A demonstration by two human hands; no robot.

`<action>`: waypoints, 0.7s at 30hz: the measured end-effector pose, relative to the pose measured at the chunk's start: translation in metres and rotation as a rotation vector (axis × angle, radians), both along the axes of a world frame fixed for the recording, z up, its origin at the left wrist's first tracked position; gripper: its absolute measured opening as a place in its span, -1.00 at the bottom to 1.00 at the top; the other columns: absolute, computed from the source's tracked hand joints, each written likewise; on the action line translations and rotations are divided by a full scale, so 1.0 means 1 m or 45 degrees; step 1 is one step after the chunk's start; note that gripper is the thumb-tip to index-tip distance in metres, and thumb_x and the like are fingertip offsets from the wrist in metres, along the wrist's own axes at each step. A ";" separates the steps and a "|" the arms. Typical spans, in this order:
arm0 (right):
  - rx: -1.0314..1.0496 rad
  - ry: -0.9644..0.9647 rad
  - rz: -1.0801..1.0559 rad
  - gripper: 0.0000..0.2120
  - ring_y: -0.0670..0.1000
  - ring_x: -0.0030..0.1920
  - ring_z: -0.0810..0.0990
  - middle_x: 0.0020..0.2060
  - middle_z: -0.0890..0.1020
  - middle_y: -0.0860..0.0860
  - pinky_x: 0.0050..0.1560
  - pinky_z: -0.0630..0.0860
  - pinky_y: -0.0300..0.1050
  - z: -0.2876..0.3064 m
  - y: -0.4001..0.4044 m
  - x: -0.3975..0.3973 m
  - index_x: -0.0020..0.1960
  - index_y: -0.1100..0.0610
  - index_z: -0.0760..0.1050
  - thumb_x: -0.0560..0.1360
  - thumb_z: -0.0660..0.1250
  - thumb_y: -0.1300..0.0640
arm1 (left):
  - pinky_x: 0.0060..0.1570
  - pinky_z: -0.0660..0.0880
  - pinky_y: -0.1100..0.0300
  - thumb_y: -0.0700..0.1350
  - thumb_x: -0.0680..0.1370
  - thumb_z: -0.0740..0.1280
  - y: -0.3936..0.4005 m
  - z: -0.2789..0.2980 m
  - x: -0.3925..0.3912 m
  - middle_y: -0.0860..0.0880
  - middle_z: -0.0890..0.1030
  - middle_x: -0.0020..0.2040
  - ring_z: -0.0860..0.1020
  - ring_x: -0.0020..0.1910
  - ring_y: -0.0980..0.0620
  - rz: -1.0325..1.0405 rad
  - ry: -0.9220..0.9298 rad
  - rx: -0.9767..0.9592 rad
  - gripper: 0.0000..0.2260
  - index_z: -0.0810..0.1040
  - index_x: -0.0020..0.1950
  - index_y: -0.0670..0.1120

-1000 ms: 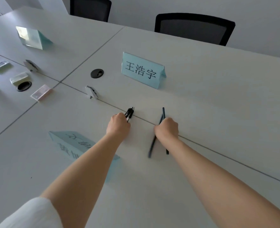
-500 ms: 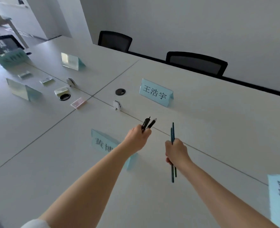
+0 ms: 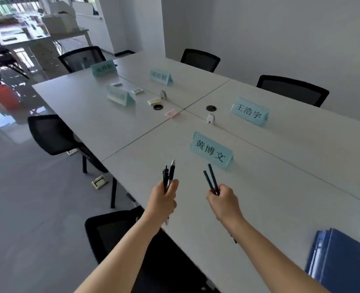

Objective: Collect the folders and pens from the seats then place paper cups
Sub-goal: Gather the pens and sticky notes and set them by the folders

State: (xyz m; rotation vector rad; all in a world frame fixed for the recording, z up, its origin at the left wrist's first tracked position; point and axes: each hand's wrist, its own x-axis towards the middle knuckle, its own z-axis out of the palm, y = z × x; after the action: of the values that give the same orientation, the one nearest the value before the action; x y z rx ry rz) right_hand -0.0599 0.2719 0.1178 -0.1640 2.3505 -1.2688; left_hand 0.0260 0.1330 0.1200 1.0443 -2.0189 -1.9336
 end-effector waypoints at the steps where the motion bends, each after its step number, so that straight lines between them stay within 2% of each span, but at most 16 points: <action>1: 0.000 -0.006 0.016 -0.85 0.01 -0.40 0.42 -0.38 0.48 0.01 -0.37 0.36 -0.15 0.003 -0.010 0.028 -0.25 0.10 0.38 0.50 0.23 0.17 | -0.51 0.15 0.21 -0.08 0.65 0.19 -0.010 0.002 0.033 0.01 0.26 -0.40 0.23 -0.52 0.06 0.038 0.005 0.006 -0.74 0.25 -0.21 -0.09; 5: -0.022 0.001 0.093 -0.80 0.00 -0.44 0.38 -0.43 0.43 -0.01 -0.42 0.34 -0.18 0.009 -0.045 0.110 -0.30 0.10 0.33 0.50 0.22 0.18 | -0.55 0.14 0.23 -0.07 0.65 0.17 -0.043 0.010 0.131 0.07 0.25 -0.49 0.22 -0.54 0.07 0.162 0.032 0.021 -0.73 0.24 -0.22 -0.09; 7: -0.036 -0.021 0.141 -0.80 -0.02 -0.46 0.37 -0.43 0.42 -0.01 -0.46 0.31 -0.19 0.010 -0.065 0.145 -0.29 0.10 0.33 0.51 0.21 0.17 | -0.56 0.12 0.24 -0.09 0.66 0.16 -0.058 0.014 0.172 0.03 0.23 -0.46 0.19 -0.50 0.05 0.223 0.039 0.040 -0.73 0.21 -0.22 -0.10; 9: -0.072 -0.076 0.203 -0.82 -0.03 -0.49 0.35 -0.43 0.43 -0.01 -0.48 0.30 -0.18 0.012 -0.088 0.181 -0.26 0.12 0.38 0.52 0.20 0.16 | -0.53 0.15 0.21 -0.11 0.66 0.15 -0.074 0.016 0.214 0.01 0.23 -0.45 0.20 -0.48 0.03 0.291 0.043 0.026 -0.73 0.20 -0.22 -0.09; 12: -0.114 -0.160 0.274 -0.78 -0.05 -0.55 0.30 -0.47 0.44 -0.01 -0.56 0.24 -0.24 0.013 -0.121 0.219 -0.21 0.13 0.49 0.55 0.14 0.17 | -0.44 0.23 0.17 -0.15 0.64 0.14 -0.100 0.011 0.260 0.08 0.30 -0.55 0.29 -0.50 -0.01 0.399 0.001 -0.036 -0.72 0.22 -0.27 -0.11; 15: -0.131 -0.201 0.328 -0.75 -0.07 -0.58 0.28 -0.51 0.40 -0.03 -0.53 0.21 -0.22 0.014 -0.149 0.239 -0.23 0.12 0.48 0.55 0.11 0.19 | -0.46 0.25 0.19 -0.16 0.62 0.13 -0.122 0.008 0.283 0.06 0.31 -0.52 0.33 -0.51 -0.02 0.507 0.001 0.018 -0.73 0.23 -0.28 -0.11; 21: -0.134 -0.252 0.392 -0.75 -0.06 -0.53 0.30 -0.46 0.42 -0.01 -0.52 0.24 -0.23 0.012 -0.216 0.246 -0.24 0.13 0.47 0.55 0.09 0.20 | -0.58 0.12 0.32 -0.20 0.57 0.12 -0.179 0.002 0.290 0.00 0.23 -0.44 0.15 -0.50 0.05 0.567 0.004 0.143 -0.78 0.25 -0.29 -0.09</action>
State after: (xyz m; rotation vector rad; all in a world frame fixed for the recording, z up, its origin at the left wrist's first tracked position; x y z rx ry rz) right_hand 0.1857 0.0559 0.1293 -0.3991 2.0017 -1.1969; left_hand 0.3158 -0.0464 0.1220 1.3751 -1.5189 -1.8153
